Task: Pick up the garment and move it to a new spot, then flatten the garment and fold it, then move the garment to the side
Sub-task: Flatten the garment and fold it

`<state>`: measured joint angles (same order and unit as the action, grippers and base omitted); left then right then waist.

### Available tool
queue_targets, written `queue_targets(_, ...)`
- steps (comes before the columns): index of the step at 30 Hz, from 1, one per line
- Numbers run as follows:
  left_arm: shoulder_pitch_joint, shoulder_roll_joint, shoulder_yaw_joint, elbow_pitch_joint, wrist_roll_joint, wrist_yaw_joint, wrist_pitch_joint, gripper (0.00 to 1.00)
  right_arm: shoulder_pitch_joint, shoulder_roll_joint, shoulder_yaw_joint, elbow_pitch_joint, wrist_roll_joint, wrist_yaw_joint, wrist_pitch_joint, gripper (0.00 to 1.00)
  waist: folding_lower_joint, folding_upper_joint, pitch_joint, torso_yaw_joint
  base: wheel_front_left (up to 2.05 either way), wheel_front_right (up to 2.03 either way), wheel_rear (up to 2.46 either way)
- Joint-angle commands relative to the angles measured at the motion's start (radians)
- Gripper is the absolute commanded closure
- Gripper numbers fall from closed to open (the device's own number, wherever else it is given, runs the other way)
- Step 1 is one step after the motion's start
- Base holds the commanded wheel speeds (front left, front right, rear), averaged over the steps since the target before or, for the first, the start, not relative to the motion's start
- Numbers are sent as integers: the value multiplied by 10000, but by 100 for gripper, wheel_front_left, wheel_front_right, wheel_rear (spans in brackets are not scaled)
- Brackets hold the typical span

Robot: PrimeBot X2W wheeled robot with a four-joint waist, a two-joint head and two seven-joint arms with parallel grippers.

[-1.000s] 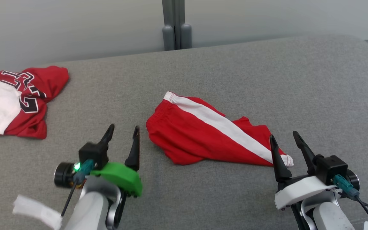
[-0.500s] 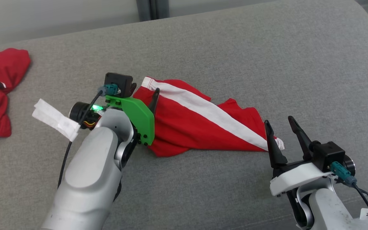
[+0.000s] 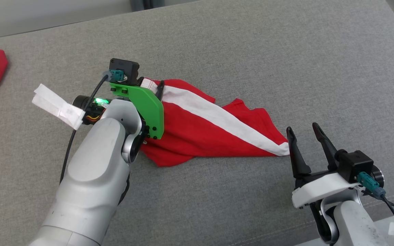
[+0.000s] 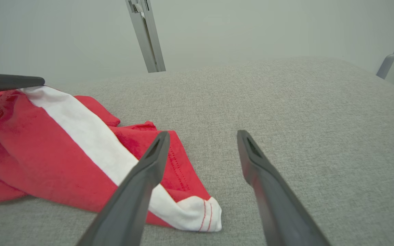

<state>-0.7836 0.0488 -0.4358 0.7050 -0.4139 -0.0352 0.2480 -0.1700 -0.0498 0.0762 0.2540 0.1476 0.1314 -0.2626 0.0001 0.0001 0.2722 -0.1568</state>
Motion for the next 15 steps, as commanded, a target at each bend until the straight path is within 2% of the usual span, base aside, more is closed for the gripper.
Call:
queue_targets(1,15,34,-61,-64,-45,59,-35,36,9,-13,-66,-35,-71,-14,-34,0,-1,-1,-11,48,0,0,0)
queue_targets(3,122,32,-135,-161,-85,113,25,44,61,-13,-139,-54,-98,-14,-34,0,-1,-1,-21,109,0,0,0)
queue_targets(5,212,33,-197,-314,-141,172,56,47,111,-13,-200,-56,-127,-14,-34,0,-1,-1,-33,169,0,0,0)
queue_targets(6,250,33,-224,-390,-142,205,68,45,133,-13,-223,-57,-151,-14,-34,0,-1,-1,-37,194,0,0,0)
queue_targets(8,339,34,-270,-501,-119,332,167,36,165,-13,-270,-59,-191,-14,-34,0,-1,-1,-51,243,0,0,0)
queue_targets(10,426,84,-345,-610,-60,427,322,39,164,-13,-302,-47,-193,-14,-34,0,-1,-1,-63,274,0,0,0)
queue_targets(12,493,147,-396,-699,-23,539,511,50,141,-12,-319,-17,-233,-14,-34,0,-1,-1,-76,285,0,0,0)
queue_targets(15,574,227,-453,-901,4,606,681,58,92,-12,-324,-1,-260,-14,-34,0,-1,-1,-78,277,0,0,0)
